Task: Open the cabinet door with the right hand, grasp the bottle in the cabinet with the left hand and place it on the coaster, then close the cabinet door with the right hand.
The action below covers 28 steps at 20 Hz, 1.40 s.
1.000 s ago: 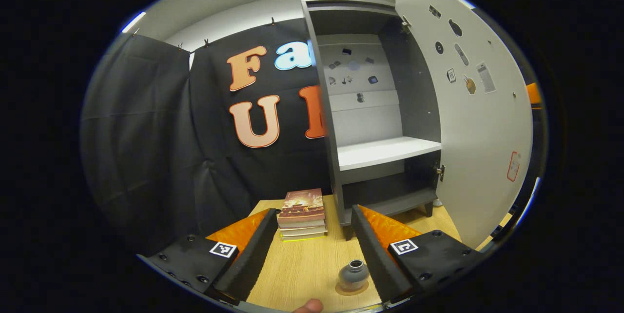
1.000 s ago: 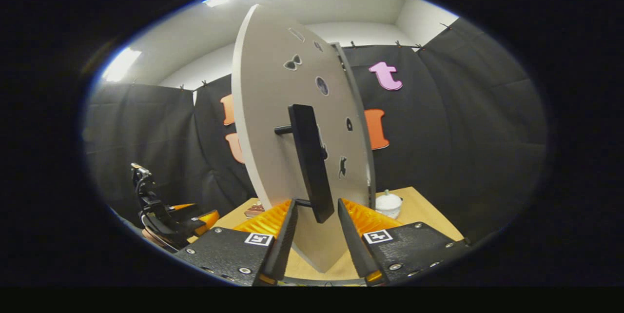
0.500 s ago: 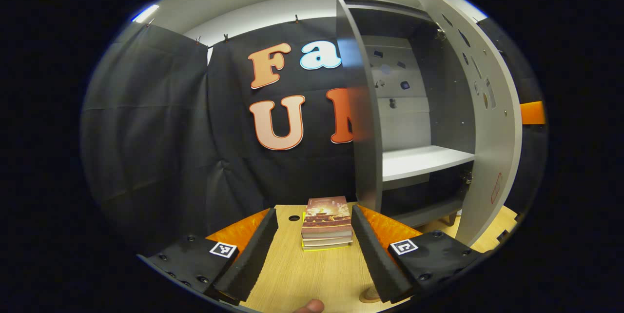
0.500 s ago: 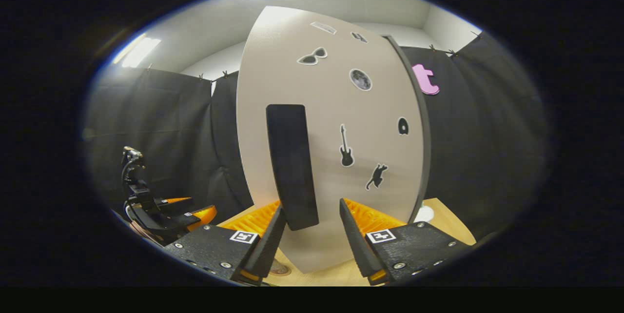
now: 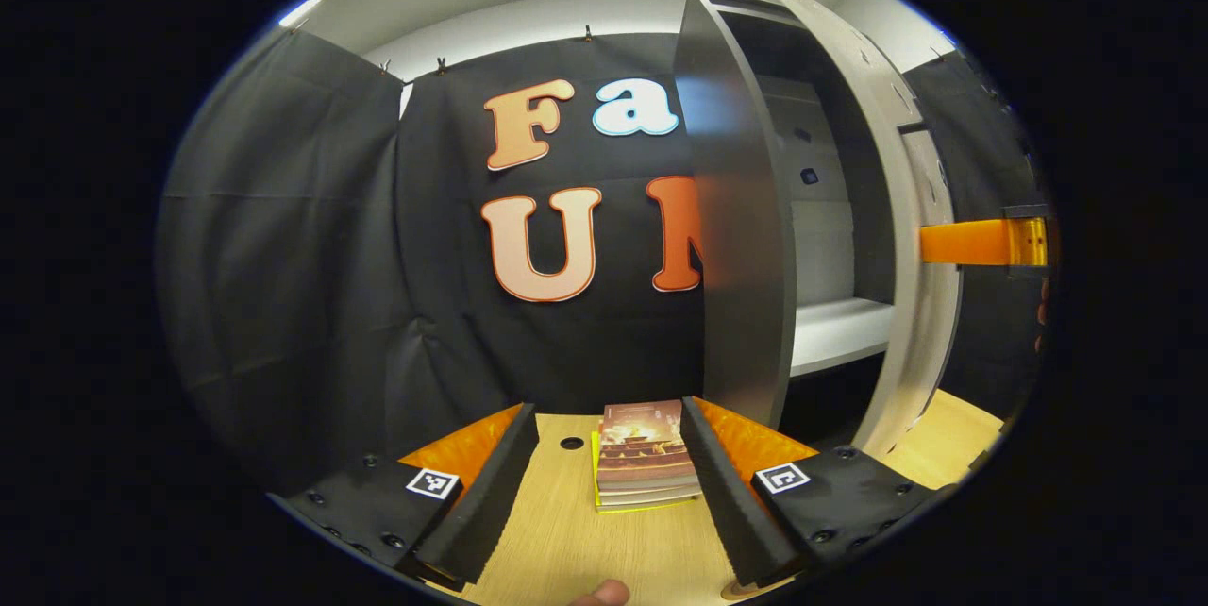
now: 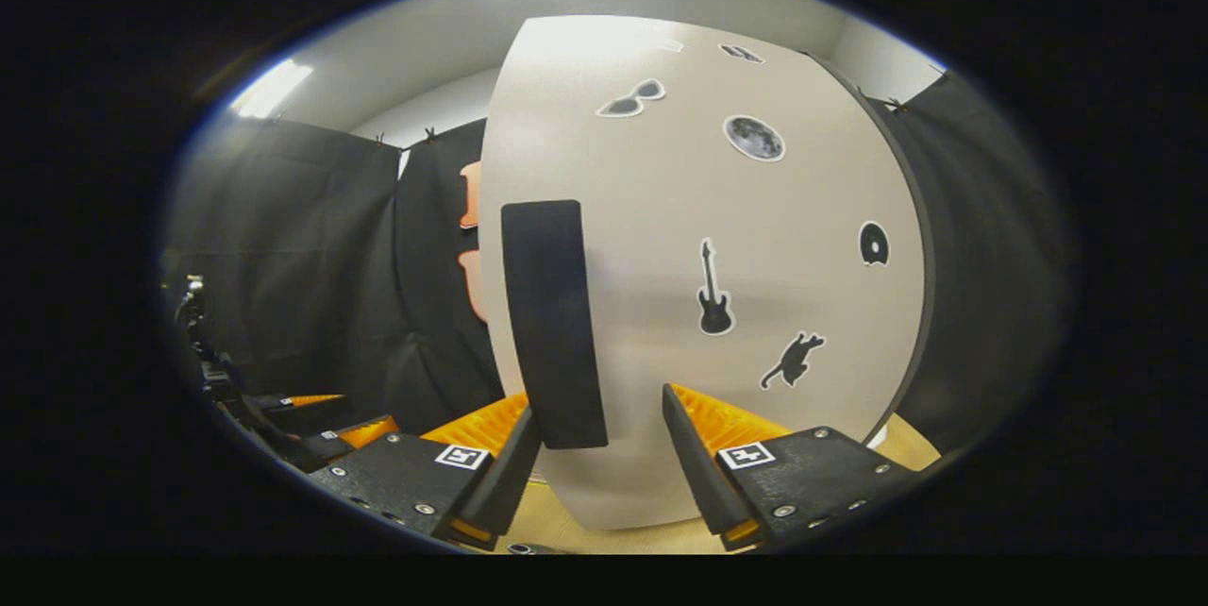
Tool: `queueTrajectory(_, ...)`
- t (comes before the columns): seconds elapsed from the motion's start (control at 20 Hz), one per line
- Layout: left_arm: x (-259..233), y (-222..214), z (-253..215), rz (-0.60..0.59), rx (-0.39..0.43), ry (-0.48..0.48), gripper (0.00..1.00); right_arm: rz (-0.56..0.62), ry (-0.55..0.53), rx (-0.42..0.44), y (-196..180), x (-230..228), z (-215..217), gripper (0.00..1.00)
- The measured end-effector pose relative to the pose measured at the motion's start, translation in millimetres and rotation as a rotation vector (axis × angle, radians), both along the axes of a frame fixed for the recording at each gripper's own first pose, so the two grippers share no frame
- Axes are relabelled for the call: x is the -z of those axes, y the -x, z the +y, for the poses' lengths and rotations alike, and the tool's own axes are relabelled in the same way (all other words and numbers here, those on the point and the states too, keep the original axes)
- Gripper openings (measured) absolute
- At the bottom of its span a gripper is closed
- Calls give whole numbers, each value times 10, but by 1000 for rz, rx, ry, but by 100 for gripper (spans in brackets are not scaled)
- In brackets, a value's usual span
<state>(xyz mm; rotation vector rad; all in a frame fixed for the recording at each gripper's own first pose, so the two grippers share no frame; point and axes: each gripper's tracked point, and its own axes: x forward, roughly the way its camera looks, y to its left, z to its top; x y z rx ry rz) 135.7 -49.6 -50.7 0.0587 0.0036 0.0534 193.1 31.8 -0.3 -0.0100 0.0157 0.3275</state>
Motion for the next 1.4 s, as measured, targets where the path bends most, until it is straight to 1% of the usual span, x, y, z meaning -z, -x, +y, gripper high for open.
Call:
queueTrajectory(0.15,44,-98,-22,6,33,13,98,-6,3,28,-204,4,82,78)
queueTrajectory(0.2,68,-132,-50,8,47,15,96,-8,-6,36,-245,15,48,79)
queueTrajectory(0.25,108,-168,-63,13,58,19,96,-14,-9,48,-294,29,31,80)
queueTrajectory(0.3,122,-192,-70,17,66,28,100,-27,-5,66,-362,29,9,80)
queueTrajectory(0.4,153,-243,-78,23,79,48,100,-43,8,103,-498,64,-55,81)
queueTrajectory(0.45,188,-287,-69,25,83,53,98,-49,9,118,-540,76,-56,82)
queueTrajectory(0.5,211,-324,-62,25,88,64,96,-52,8,129,-574,86,-55,82)
queueTrajectory(0.7,358,-465,-117,60,123,80,100,-64,8,170,-687,98,-79,83)
queueTrajectory(0.9,341,-545,-108,54,132,84,98,-79,26,181,-730,108,-90,84)
queueTrajectory(1.15,328,-507,-144,67,120,92,99,-46,23,172,-707,130,-88,84)
queueTrajectory(1.25,242,-403,-155,53,113,84,99,-44,22,165,-541,103,-97,87)
queueTrajectory(1.35,129,-248,-200,30,109,79,98,-54,22,150,-274,85,-141,87)
queueTrajectory(1.4,82,-160,-238,21,105,75,99,-52,23,150,-125,91,-204,87)
